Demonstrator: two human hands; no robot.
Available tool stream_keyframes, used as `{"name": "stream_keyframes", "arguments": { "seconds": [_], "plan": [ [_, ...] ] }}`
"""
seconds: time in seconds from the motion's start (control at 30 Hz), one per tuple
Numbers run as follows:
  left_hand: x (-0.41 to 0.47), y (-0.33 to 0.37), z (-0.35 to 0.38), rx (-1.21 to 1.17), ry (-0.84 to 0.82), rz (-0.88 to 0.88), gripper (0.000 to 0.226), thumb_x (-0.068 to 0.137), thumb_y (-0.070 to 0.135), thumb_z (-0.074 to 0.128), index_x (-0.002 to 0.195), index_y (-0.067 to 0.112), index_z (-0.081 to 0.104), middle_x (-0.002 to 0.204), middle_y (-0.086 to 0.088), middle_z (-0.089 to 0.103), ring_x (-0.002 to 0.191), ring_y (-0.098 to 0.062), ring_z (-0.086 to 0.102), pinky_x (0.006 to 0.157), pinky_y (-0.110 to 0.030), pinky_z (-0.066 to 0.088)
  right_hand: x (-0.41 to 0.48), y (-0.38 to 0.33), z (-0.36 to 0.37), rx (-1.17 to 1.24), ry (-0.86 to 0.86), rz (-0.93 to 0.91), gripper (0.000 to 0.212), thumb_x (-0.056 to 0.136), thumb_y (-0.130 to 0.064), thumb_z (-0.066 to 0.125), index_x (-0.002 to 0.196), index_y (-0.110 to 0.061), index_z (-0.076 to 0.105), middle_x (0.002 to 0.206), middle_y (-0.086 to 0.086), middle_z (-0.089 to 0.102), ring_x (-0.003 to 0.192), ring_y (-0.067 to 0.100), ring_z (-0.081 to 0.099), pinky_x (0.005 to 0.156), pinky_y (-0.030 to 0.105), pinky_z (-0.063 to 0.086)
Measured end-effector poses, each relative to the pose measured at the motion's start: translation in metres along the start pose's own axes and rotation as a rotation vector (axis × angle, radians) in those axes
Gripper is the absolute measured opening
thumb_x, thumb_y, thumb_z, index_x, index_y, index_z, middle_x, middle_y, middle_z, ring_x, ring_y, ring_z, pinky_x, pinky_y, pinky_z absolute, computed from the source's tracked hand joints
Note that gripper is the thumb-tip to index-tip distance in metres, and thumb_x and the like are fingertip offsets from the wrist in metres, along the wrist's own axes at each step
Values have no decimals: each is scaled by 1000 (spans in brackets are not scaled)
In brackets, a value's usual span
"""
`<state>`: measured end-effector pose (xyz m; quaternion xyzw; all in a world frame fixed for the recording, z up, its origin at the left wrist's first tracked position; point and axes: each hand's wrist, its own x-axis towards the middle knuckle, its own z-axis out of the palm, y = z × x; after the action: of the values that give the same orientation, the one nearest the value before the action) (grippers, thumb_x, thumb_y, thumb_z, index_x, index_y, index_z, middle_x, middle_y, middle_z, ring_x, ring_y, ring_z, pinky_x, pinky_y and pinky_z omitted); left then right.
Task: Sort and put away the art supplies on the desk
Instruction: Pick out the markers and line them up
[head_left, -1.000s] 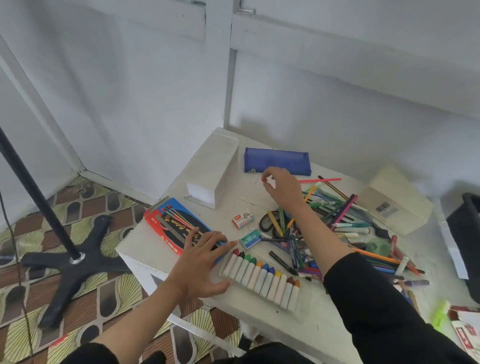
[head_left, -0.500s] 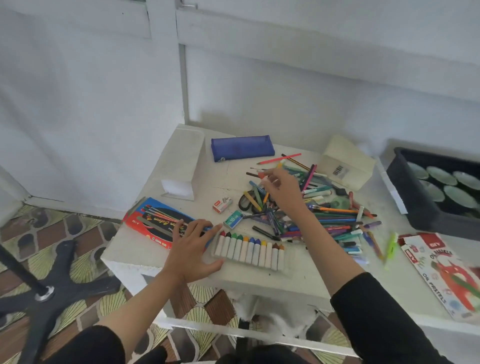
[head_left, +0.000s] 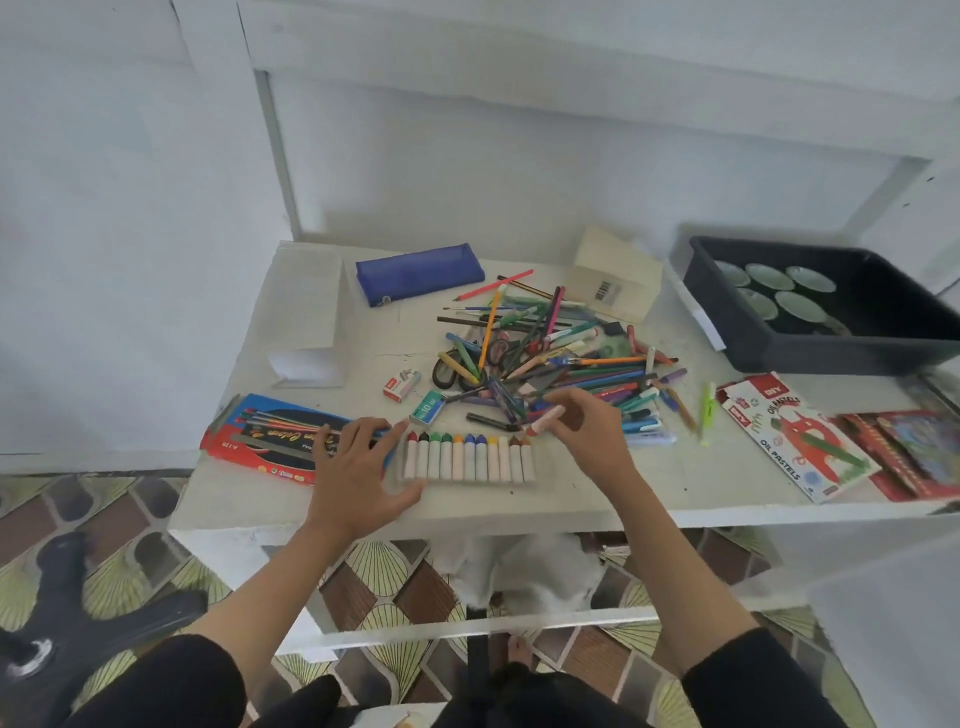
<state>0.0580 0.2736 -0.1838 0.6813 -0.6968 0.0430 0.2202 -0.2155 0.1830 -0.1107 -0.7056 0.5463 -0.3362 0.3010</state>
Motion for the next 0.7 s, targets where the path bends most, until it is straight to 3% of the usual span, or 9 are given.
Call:
{"name": "stream_keyframes", "arguments": {
  "seconds": [0.17, 0.27, 0.43, 0.7],
  "plan": [
    [0, -1, 2, -5, -7, 2, 77, 71, 70, 43, 130, 22, 56, 120, 0, 54, 117, -18, 40, 104, -57, 24, -24, 6, 0, 19, 75, -20, 11, 75, -6, 76, 79, -11, 67, 75, -1, 68, 65, 4, 58, 63, 12, 47],
    [0, -1, 1, -4, -8, 3, 78, 71, 71, 42, 130, 22, 55, 119, -1, 54, 116, -18, 41, 104, -57, 24, -30, 12, 7, -75, 41, -129, 7, 77, 0, 73, 82, -5, 70, 81, 6, 69, 71, 12, 61, 67, 17, 52],
    [0, -1, 1, -10, -14, -3, 78, 71, 71, 42, 131, 23, 55, 120, -1, 54, 117, -18, 41, 104, -58, 25, -40, 25, 11, -278, -75, -247, 19, 75, 8, 70, 91, -2, 74, 97, 10, 70, 89, 23, 65, 83, 25, 51],
    [0, 0, 0, 8, -22, -2, 77, 72, 70, 42, 129, 22, 56, 118, -1, 55, 116, -20, 44, 103, -59, 26, -48, 35, 15, -237, -66, -146, 17, 80, -1, 69, 97, -3, 74, 117, 11, 64, 110, 25, 56, 97, 30, 42]
  ]
}}
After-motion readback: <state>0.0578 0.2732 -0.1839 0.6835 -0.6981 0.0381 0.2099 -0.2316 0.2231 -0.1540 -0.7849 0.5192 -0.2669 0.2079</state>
